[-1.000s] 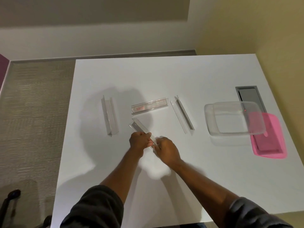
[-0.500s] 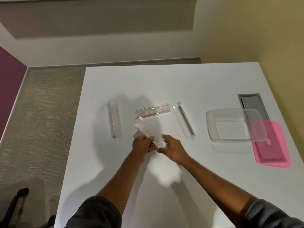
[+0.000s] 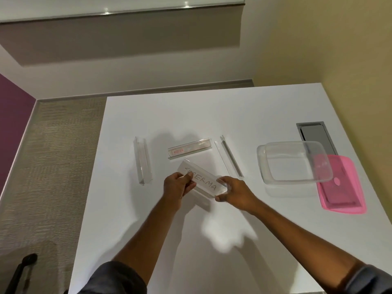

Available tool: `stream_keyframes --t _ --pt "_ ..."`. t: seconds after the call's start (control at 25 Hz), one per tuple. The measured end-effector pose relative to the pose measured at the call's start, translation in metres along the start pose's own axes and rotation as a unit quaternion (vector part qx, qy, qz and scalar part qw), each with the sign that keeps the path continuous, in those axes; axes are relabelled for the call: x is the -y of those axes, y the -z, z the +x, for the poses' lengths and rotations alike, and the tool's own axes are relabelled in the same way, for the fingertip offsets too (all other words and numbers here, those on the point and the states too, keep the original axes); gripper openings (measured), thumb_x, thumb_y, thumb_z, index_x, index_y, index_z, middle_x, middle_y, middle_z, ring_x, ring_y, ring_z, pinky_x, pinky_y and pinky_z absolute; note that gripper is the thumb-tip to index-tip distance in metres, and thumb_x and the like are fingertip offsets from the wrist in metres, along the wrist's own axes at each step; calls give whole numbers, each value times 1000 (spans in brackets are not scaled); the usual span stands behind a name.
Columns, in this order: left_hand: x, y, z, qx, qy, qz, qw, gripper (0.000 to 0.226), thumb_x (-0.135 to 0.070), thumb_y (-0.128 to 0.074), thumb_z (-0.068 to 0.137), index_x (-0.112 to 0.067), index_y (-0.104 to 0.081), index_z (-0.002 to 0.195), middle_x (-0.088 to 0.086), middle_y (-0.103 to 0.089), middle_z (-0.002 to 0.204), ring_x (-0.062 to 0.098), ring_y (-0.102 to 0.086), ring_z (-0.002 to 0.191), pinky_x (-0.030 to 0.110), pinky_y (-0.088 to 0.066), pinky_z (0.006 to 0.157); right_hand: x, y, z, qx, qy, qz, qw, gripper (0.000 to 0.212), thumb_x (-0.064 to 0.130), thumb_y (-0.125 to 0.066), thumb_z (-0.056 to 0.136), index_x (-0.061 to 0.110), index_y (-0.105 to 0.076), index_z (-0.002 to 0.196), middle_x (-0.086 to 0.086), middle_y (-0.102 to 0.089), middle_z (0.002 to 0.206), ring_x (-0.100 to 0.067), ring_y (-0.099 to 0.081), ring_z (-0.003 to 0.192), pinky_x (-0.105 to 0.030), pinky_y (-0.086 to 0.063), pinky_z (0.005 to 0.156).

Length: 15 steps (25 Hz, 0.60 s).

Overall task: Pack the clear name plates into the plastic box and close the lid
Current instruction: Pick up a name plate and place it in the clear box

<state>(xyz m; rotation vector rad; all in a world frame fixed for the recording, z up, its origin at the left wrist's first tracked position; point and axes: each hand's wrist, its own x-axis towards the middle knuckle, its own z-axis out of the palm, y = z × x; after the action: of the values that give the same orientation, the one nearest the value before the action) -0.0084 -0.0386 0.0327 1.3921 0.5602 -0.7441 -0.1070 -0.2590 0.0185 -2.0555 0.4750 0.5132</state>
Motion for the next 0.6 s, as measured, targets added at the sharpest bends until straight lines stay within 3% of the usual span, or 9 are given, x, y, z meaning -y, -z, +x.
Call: stream_keyframes --t 0.12,0.24,0.32,0.44,0.6 --pt "-15 -2 0 8 -34 76 996 40 -7 -78 97 -5 -62 134 22 -78 118 36 -82 100 50 -66 96 -12 22 -10 -5 5 -21 1000 72 24 -95 75 27 -64 141 7 -70 140 -7 -66 107 -3 -48 73" --pt "-26 -8 2 96 -63 206 972 60 -3 -81 93 -13 -55 147 17 -77 116 31 -81 101 42 -69 85 -21 44 -20 7 11 -39 999 73 27 -94 75 28 -64 142 8 -72 137 -9 -69 102 -15 -52 78" --pt "-31 -15 7 162 -67 290 941 67 -2 -87 88 -17 -56 145 15 -75 118 31 -79 106 39 -69 80 -26 60 -27 16 15 -52 998 72 29 -93 74 31 -65 141 8 -74 132 -11 -71 103 -22 -58 81" --pt "-40 -31 14 194 -92 430 877 65 -5 -96 77 -18 -63 132 11 -74 117 30 -77 104 38 -70 80 -35 87 -35 19 23 -68 997 73 30 -93 74 31 -66 141 8 -74 129 -15 -72 110 -31 -63 88" --pt "-49 -62 17 201 -162 548 796 62 -19 -102 69 -17 -72 123 3 -78 118 20 -79 101 29 -68 84 -50 120 -41 15 23 -71 997 64 27 -94 71 36 -70 130 16 -75 112 -11 -73 102 -18 -61 78"
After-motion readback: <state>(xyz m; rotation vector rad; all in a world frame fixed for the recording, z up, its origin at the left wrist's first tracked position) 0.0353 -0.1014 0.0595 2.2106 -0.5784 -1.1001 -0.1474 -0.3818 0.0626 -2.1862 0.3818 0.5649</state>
